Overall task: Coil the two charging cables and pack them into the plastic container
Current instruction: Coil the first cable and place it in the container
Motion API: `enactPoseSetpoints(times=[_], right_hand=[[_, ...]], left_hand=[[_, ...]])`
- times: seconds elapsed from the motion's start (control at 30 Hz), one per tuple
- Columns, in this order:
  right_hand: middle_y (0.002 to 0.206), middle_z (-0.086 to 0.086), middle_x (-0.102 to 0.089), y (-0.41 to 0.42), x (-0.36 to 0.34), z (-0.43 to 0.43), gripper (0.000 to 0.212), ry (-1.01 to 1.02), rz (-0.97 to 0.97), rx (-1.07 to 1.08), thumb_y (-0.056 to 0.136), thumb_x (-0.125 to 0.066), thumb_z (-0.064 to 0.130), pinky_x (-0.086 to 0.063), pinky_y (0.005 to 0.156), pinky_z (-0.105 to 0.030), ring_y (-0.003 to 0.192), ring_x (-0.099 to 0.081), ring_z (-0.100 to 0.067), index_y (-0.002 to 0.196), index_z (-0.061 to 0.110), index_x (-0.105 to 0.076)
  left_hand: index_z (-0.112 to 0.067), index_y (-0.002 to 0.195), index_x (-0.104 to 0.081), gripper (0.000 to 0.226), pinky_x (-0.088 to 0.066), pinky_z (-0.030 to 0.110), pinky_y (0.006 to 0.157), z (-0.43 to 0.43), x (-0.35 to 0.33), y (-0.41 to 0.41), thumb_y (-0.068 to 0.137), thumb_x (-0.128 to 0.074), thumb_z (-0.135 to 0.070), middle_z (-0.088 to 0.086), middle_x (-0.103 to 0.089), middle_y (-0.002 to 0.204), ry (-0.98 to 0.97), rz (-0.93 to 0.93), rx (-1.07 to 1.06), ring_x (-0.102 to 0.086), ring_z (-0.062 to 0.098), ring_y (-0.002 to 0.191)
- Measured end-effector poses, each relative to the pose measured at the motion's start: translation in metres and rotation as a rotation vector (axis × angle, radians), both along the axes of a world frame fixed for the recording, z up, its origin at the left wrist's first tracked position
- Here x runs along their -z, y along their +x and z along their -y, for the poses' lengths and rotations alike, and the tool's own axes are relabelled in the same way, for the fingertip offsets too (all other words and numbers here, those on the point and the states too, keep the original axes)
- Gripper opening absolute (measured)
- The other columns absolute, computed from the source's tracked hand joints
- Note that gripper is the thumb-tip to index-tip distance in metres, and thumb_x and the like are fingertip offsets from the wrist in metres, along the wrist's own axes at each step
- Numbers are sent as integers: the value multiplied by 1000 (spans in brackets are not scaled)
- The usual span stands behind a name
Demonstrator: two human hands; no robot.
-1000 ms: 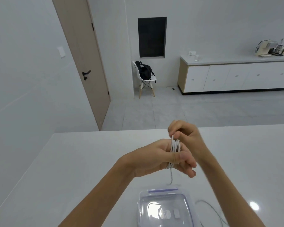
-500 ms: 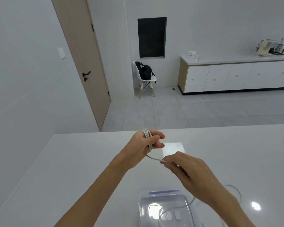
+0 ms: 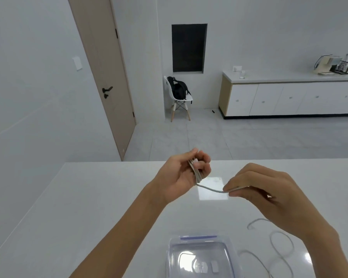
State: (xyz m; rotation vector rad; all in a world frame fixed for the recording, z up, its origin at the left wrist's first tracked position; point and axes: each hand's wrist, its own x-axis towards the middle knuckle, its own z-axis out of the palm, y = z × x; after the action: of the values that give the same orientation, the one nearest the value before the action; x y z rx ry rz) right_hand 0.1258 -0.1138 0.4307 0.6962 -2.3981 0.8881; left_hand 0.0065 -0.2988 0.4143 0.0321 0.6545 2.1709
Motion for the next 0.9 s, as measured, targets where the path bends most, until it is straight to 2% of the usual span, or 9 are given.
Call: enactPoseSetpoints(times=[0.1, 0.17, 0.23, 0.37, 0.43, 0.57, 0.67, 0.73, 0.9], right_hand=[[88, 15, -64, -9, 4, 5, 10, -41, 17, -21, 92, -60, 29, -51, 61, -31, 73, -64, -13, 94, 27, -70], [86, 11, -63, -18, 5, 9, 12, -56, 20, -49, 92, -59, 24, -50, 59, -36, 70, -62, -17, 94, 24, -71], [84, 9, -63, -27, 0, 9, 14, -71, 22, -30, 91, -59, 21, -49, 56, -38, 66, -61, -18, 92, 23, -72], [81, 11, -67, -46, -9, 2, 9, -194, 62, -53, 85, -68, 17, -50, 62, -24, 72, -65, -16, 86, 21, -75], [80, 10, -70, -56, -3, 1, 5, -299, 129, -100, 83, -70, 19, -50, 67, -21, 74, -66, -16, 84, 20, -75], [77, -2, -69, -74, 21, 0, 16, -475, 288, -110, 83, -71, 32, -51, 62, -41, 67, -62, -35, 86, 17, -73], [70, 8, -64, -77, 44, 8, 7, -619, 440, -137, 85, -66, 20, -47, 59, -20, 62, -58, -10, 84, 13, -68], [67, 8, -60, -73, 65, 19, 3, -687, 539, -170, 84, -62, 13, -46, 55, -19, 58, -55, -7, 85, 10, -63], [52, 7, -46, -46, 104, 50, 21, -701, 637, 34, 86, -57, 37, -31, 40, -17, 44, -37, -11, 66, 31, -58]], left_hand=[[-1, 84, -62, 35, -55, 32, 74, -6, 7, 9, 100, -47, -29, 13, -55, 82, -279, -302, 31, -55, 16, 65], [4, 99, -65, 53, -52, 40, 91, -13, 10, 22, 100, -39, -42, 17, -60, 88, -399, -469, 126, -59, 27, 83], [9, 116, -57, 71, -51, 47, 96, -18, 12, 33, 101, -23, -51, 23, -59, 97, -346, -493, 212, -54, 36, 89], [2, 96, -59, 88, -45, 50, 100, -18, 4, 45, 91, -8, -70, 21, -58, 91, -296, -538, 294, -61, 21, 65], [0, 92, -59, 89, -44, 52, 100, -18, 2, 47, 88, -8, -73, 21, -57, 91, -296, -571, 297, -59, 20, 64], [1, 92, -59, 79, -49, 46, 94, -16, 2, 49, 96, -15, -65, 24, -48, 95, -288, -578, 339, -56, 15, 61], [0, 96, -58, 42, -50, 45, 96, -10, 5, 46, 101, -42, -38, 18, -46, 89, -342, -683, 331, -57, 12, 65], [0, 94, -60, 26, -47, 49, 98, -6, 5, 45, 98, -47, -22, 20, -46, 92, -315, -693, 348, -58, 12, 67], [2, 93, -60, 40, -53, 38, 84, 4, 3, 26, 99, -44, -34, 17, -53, 83, -103, -356, 233, -61, 23, 71]])
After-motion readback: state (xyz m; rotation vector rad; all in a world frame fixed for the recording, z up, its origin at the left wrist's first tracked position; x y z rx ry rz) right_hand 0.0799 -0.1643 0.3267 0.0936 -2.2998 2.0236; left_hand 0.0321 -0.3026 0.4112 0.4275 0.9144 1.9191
